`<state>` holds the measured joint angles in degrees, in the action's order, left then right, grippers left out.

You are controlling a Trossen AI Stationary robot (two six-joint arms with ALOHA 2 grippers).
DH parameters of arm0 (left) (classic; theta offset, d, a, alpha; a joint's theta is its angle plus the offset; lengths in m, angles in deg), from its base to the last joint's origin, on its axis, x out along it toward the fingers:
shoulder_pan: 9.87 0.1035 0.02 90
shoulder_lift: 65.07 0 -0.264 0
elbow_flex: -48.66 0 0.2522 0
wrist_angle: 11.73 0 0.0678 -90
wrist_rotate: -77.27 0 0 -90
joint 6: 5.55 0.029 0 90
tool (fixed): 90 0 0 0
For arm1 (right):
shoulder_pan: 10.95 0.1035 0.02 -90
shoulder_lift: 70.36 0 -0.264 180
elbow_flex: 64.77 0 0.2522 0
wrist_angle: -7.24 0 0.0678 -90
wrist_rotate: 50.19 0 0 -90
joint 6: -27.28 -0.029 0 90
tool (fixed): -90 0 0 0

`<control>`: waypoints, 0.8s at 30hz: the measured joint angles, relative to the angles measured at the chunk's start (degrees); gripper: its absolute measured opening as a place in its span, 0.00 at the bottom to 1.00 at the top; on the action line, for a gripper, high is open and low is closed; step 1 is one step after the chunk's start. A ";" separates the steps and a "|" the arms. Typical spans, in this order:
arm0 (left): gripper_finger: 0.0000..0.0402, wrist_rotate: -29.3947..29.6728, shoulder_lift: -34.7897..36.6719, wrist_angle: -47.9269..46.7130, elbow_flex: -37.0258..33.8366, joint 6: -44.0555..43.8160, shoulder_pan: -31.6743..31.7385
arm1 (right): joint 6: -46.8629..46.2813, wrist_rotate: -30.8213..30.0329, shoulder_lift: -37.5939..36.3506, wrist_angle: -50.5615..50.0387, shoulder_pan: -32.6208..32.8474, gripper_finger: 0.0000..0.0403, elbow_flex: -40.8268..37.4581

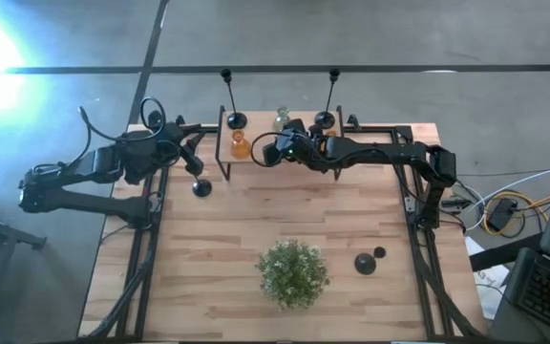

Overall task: Pick & Place candle stick holders
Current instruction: Put the green glass candle holder on the shelf

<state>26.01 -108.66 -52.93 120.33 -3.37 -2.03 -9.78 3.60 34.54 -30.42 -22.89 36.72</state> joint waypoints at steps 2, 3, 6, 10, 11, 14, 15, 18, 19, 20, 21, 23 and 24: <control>0.25 0.00 0.00 0.00 0.00 0.00 -0.02 | 0.10 0.13 0.00 0.00 -0.07 0.38 0.00; 0.25 0.00 0.00 0.00 0.00 0.01 0.00 | 0.17 0.24 0.00 0.08 -0.13 0.38 0.00; 0.25 0.01 0.00 0.00 0.00 0.01 0.00 | 0.20 0.31 0.02 0.29 -0.19 0.38 -0.02; 0.25 0.02 0.00 0.00 0.00 0.00 0.00 | 0.21 0.60 0.02 0.46 -0.46 0.38 -0.04; 0.25 0.02 0.00 0.00 0.00 0.00 0.00 | 0.21 0.75 0.04 0.54 -0.48 0.38 -0.04; 0.25 0.02 0.00 -0.01 0.00 0.00 0.00 | 0.25 1.84 0.07 0.87 -0.80 0.38 -0.04; 0.25 0.02 0.00 0.00 0.00 0.00 0.00 | 0.27 2.26 0.07 0.97 -0.91 0.38 -0.04; 0.25 0.02 0.00 0.00 0.00 0.00 0.00 | 0.30 2.74 0.07 1.14 -1.10 0.38 -0.04; 0.25 0.02 0.00 -0.02 0.00 0.00 0.00 | 0.30 2.78 0.07 1.14 -1.10 0.38 -0.04; 0.25 0.02 0.00 -0.01 0.00 0.00 0.00 | 0.30 2.78 0.07 1.14 -1.15 0.38 -0.04; 0.25 0.02 0.00 -0.02 0.00 0.00 0.00 | 0.30 2.81 0.07 1.14 -1.19 0.39 -0.06; 0.25 0.02 0.00 -0.01 0.00 0.00 0.02 | 0.29 3.04 0.07 1.14 -1.22 0.40 -0.07; 0.25 0.02 0.00 -0.02 0.00 0.00 0.02 | 0.45 3.14 0.07 1.17 -1.25 0.41 -0.08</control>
<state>26.03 -108.66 -52.95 120.33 -3.37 -2.01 -9.33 6.75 34.60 -29.25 -24.14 36.64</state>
